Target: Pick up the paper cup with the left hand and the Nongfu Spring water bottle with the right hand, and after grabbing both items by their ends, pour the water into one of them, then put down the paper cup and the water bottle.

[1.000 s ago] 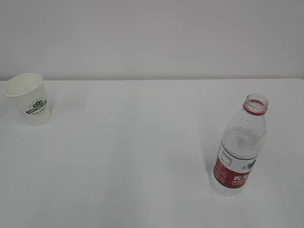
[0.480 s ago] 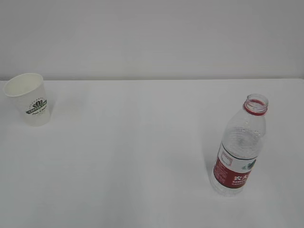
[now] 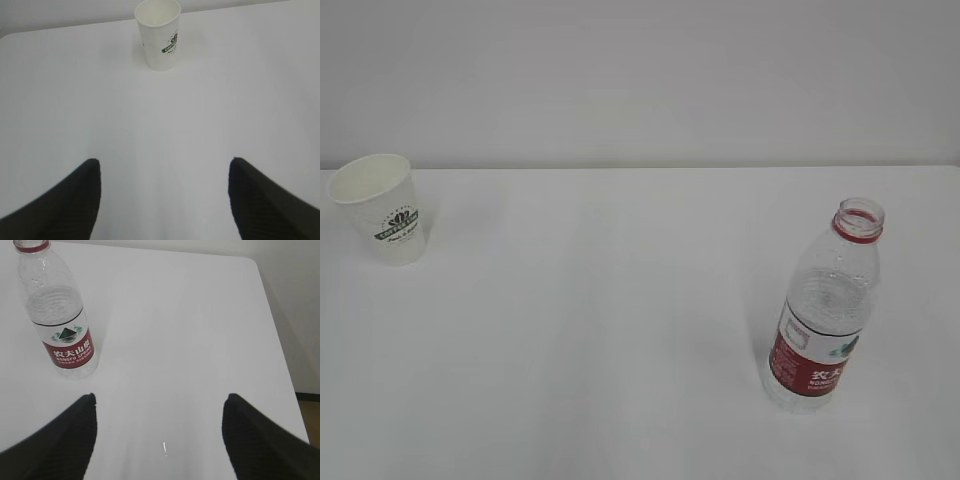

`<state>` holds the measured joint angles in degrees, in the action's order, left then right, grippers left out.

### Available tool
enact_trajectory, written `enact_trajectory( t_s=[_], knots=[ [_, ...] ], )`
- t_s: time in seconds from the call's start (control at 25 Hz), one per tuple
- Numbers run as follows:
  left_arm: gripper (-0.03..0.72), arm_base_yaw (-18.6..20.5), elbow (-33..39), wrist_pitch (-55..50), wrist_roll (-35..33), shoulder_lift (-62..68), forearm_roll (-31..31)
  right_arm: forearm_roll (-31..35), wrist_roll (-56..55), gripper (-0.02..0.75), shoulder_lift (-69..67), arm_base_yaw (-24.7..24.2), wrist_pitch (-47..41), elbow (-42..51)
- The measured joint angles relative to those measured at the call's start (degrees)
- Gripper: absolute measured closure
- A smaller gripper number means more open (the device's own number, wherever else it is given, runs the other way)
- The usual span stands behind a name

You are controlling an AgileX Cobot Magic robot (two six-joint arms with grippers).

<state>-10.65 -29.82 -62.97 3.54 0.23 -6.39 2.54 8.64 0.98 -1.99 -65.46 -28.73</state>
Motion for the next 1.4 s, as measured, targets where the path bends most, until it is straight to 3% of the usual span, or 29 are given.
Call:
enact_trajectory(
  t_s=[1.0,1.4],
  knots=[
    [0.147,0.0,0.0,0.32,0.0,0.47,0.11,0.98,-0.17,0.151,-0.23,0.0,2.99,-0.81],
    [0.151,0.0,0.0,0.64,0.0,11.56,-0.59,5.33,-0.26,0.15,-10.73,0.0,8.77,-6.91]
  ],
)
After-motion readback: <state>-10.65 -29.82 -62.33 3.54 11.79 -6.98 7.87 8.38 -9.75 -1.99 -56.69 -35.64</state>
